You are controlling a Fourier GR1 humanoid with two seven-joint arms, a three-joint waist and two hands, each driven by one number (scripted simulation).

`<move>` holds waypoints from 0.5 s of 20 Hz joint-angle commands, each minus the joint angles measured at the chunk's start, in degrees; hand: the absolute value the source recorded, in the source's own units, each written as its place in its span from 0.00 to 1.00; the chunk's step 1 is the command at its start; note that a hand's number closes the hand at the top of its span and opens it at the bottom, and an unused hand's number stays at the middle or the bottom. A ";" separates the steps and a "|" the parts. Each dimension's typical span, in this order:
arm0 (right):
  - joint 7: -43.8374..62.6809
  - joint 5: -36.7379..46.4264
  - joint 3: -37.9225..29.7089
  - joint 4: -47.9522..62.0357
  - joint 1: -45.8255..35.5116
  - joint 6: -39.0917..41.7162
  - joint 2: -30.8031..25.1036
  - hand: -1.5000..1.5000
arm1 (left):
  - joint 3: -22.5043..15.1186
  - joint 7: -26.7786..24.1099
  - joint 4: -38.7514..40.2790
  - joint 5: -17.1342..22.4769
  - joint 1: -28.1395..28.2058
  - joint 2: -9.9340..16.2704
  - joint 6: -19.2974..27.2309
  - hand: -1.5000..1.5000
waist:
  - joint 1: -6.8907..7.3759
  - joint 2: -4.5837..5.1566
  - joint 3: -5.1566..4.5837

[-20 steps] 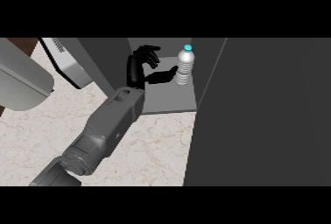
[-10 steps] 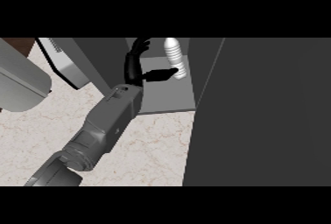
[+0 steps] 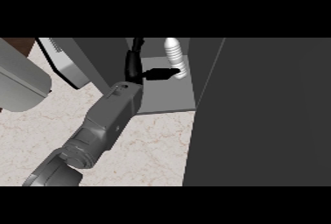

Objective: Pick up the bottled water, place it into the cabinet and close the cabinet

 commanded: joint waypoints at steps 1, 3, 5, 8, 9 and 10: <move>2.10 -1.25 -0.11 -2.04 -0.35 0.29 -0.02 0.00 | 0.67 0.04 0.00 -0.14 -2.41 0.83 -3.14 0.00 | -0.01 0.21 -0.03; -0.01 -4.50 -2.78 -5.78 3.70 2.56 -2.53 0.00 | 1.42 -2.20 -2.53 0.84 -0.52 -0.44 -5.48 0.00 | 0.00 -0.41 0.07; 0.89 -0.90 -0.93 -2.40 0.83 0.50 0.03 0.00 | 1.79 -3.89 -4.30 1.47 0.49 -0.45 -11.23 0.00 | 0.44 -0.27 -0.03; 2.86 -2.73 -3.26 -3.20 0.04 0.76 -0.57 0.00 | 1.44 -0.77 -6.04 1.75 -2.31 -0.45 -16.14 0.00 | 1.02 -0.53 0.01; 5.14 -1.59 -1.32 -4.21 -1.64 -0.09 0.56 0.00 | 0.78 -2.90 -6.49 1.84 0.04 -0.46 -17.20 0.00 | 0.87 -0.46 -0.04; 3.20 -1.41 -0.72 -3.96 0.06 0.48 0.43 0.00 | 0.60 -2.04 -7.30 2.58 0.36 -0.46 -17.36 0.00 | 0.68 -0.69 0.01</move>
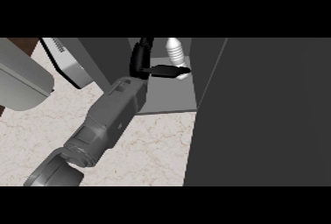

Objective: Pick up the bottled water, place it into the cabinet and close the cabinet

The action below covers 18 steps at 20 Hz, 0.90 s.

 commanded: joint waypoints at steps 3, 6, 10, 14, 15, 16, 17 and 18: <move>4.65 0.15 0.05 -6.32 1.42 0.15 -1.01 0.00 | -1.56 1.40 -6.51 2.71 2.64 -0.15 -5.96 0.00 | 0.82 -0.77 0.01; 3.18 -2.61 -2.48 -7.07 2.43 1.70 -1.99 0.00 | -4.79 2.25 -12.72 6.00 8.01 -0.15 -5.08 0.00 | 1.07 -1.19 0.07; 8.34 -0.85 -3.42 -8.83 -0.36 -0.33 -1.26 0.00 | -5.99 6.26 -20.86 5.22 11.36 -0.16 -4.47 0.00 | 3.81 -1.51 0.03; 5.42 1.72 -0.67 -7.17 2.22 -0.10 -0.91 0.00 | -10.52 6.31 -31.39 4.59 23.20 -0.16 -4.53 1.00 | 4.96 -2.16 0.06; 3.54 -0.02 -2.34 -4.67 1.27 1.12 -0.93 0.00 | -9.75 10.90 -35.98 3.97 22.61 0.59 -1.95 1.00 | 4.84 -1.78 0.09; 5.59 -0.28 -4.00 -7.29 2.33 0.99 -2.29 0.00 | -12.41 10.19 -39.17 3.39 25.41 -0.15 -0.19 1.00 | 4.81 -1.91 0.09; 5.14 2.13 -2.41 -8.25 2.53 0.85 -2.47 0.00 | -12.08 9.79 -40.38 3.63 29.35 1.24 -2.93 1.00 | 4.97 -1.97 0.06; 3.57 3.01 -1.59 -3.70 -0.09 2.05 -2.03 0.00 | -11.77 11.73 -43.26 2.93 29.65 1.41 -0.04 1.00 | 4.59 -1.55 0.07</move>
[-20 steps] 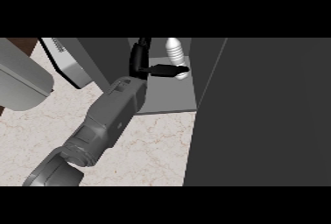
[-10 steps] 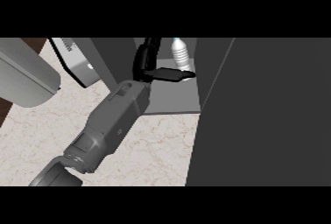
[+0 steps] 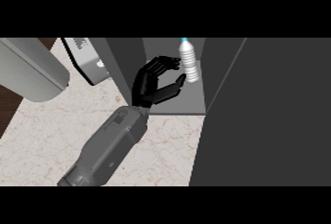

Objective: Pick up the bottled water, place it into the cabinet and close the cabinet

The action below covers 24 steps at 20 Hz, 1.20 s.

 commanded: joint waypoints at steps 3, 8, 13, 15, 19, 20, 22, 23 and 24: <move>0.96 6.33 5.12 -1.89 0.72 3.07 -3.81 1.00 | -5.16 2.23 -15.63 -2.76 14.63 3.91 2.22 1.00 | 0.92 -0.24 -0.03; 9.42 4.61 7.27 -4.94 -2.56 5.58 -7.13 1.00 | -7.04 6.42 -29.74 -2.73 24.16 8.57 3.52 1.00 | 1.11 -0.07 -0.06; 15.28 3.19 14.99 -5.14 -4.35 4.42 -3.22 1.00 | -5.10 7.96 -41.74 -2.78 34.08 16.61 2.77 1.00 | 0.36 0.30 -0.06; 16.35 1.29 14.94 -1.99 -9.90 3.38 1.21 1.00 | -4.82 6.00 -44.56 -2.73 38.32 18.52 -0.02 1.00 | 0.46 0.50 -0.06; 23.73 7.06 23.03 -2.94 -14.44 1.15 5.46 1.00 | -3.38 6.78 -51.15 -2.43 43.99 22.07 -1.15 1.00 | 0.15 0.37 -0.10; 24.99 6.73 22.72 -1.52 -16.20 1.63 6.14 1.00 | -1.90 6.42 -51.02 -1.63 45.05 21.85 -1.70 1.00 | 0.02 0.48 -0.08; 25.19 7.16 24.18 -1.78 -15.79 1.46 6.56 1.00 | 1.69 5.71 -52.97 0.30 48.14 24.60 -3.26 1.00 | -0.04 0.42 -0.08; 24.88 7.87 26.20 4.43 -20.32 0.51 11.58 1.00 | -2.87 5.32 -55.77 -3.48 49.74 22.13 0.00 1.00 | 0.31 0.44 -0.08; 25.91 11.45 30.76 4.84 -20.80 -0.66 13.50 1.00 | -1.66 7.51 -56.92 -2.46 48.39 22.09 1.43 1.00 | 0.11 0.29 -0.11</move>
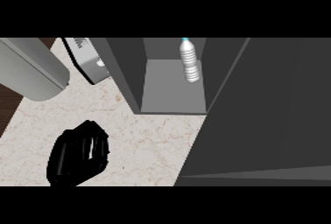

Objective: Pick up the bottled water, place it into the cabinet and close the cabinet

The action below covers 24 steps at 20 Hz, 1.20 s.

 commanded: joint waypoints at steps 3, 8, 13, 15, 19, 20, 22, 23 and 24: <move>5.98 3.22 8.69 7.64 -12.36 -3.10 11.11 1.00 | 4.70 -0.46 -1.02 2.15 2.72 2.75 -4.01 1.00 | 0.14 0.23 -0.07; 5.00 10.17 11.23 11.66 -21.23 -6.59 11.13 1.00 | 6.84 -2.25 -2.96 3.50 8.40 5.09 -6.60 1.00 | 0.85 -0.01 -0.14; 10.05 9.52 7.32 14.06 -28.89 -12.91 10.99 1.00 | 8.49 -1.84 -4.85 4.27 9.91 6.02 -7.35 1.00 | 1.15 0.11 -0.19; 7.17 9.28 4.21 18.27 -29.24 -14.13 10.95 1.00 | 9.19 -4.87 -5.40 4.89 14.74 7.95 -11.47 1.00 | 2.93 0.28 -0.23; 7.14 3.87 -2.47 22.34 -34.16 -17.05 10.98 1.00 | 9.42 -3.75 -4.55 5.14 13.16 7.52 -11.90 1.00 | 2.38 0.79 -0.14; 6.22 3.03 -2.44 24.52 -34.37 -19.41 11.04 1.00 | 11.39 -2.84 -4.89 6.40 12.40 8.78 -12.46 1.00 | 2.21 0.77 -0.10; 3.56 -1.60 -7.23 30.32 -37.98 -20.66 11.23 1.00 | 11.81 -5.06 -5.17 5.94 15.11 8.86 -13.96 1.00 | 2.47 0.83 -0.04; 4.97 -4.68 -9.32 32.90 -41.63 -19.47 11.30 1.00 | 11.82 -6.79 -3.83 5.71 17.34 9.77 -16.83 1.00 | 2.97 0.86 -0.09; 2.39 -9.53 -14.52 35.17 -41.45 -15.86 11.35 1.00 | 11.63 -4.10 -5.80 6.20 14.96 9.50 -15.06 1.00 | 2.32 1.11 0.04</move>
